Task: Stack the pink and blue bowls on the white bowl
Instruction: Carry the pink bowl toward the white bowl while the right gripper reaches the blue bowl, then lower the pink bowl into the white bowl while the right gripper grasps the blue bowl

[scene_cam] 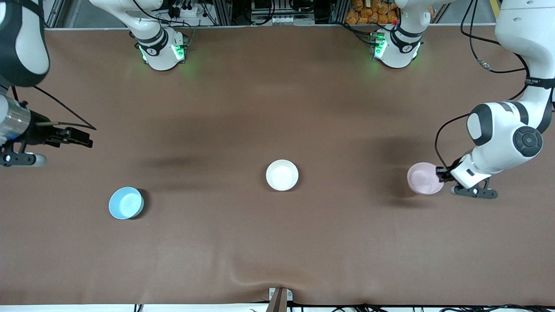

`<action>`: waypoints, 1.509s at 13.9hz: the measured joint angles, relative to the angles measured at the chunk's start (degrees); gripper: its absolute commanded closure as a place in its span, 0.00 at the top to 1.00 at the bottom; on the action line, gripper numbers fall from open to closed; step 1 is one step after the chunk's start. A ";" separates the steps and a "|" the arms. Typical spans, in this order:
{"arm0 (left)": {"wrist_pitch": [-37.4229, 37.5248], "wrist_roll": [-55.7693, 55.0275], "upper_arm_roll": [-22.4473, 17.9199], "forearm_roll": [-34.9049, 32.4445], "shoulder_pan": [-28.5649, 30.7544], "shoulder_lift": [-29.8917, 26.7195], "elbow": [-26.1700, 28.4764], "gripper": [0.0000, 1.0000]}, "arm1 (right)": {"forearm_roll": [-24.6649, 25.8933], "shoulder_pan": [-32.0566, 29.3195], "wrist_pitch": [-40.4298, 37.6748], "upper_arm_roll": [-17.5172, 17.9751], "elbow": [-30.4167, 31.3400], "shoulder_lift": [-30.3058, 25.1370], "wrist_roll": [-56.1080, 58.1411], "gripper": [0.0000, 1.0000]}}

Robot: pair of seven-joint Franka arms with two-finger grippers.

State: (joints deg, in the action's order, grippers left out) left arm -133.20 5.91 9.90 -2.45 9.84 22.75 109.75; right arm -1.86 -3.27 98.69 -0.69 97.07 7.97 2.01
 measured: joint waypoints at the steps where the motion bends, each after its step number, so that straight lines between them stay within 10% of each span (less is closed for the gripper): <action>1: 2.14 -3.90 1.00 0.00 -1.64 0.16 -2.55 0.00 | 0.00 -0.19 0.75 0.00 0.29 1.38 0.00 1.00; 18: 5.43 -48.02 1.67 5.17 -35.00 16.30 -25.02 0.00 | -0.59 -5.19 36.77 0.15 0.82 29.79 -1.97 1.00; 19: 4.89 -48.09 1.65 5.27 -35.93 17.17 -25.61 0.00 | -0.63 -5.02 37.47 0.28 0.82 30.50 -3.00 0.84; 21: 4.61 -48.16 1.63 5.37 -36.83 17.89 -26.04 0.00 | -0.68 -4.55 37.78 0.43 0.74 31.02 -4.08 0.02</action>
State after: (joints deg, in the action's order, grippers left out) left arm -128.59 -42.24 11.53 2.92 -26.99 40.63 83.72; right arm -2.53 -7.82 136.47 -0.26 97.81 38.99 -2.07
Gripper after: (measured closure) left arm 0.974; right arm 0.066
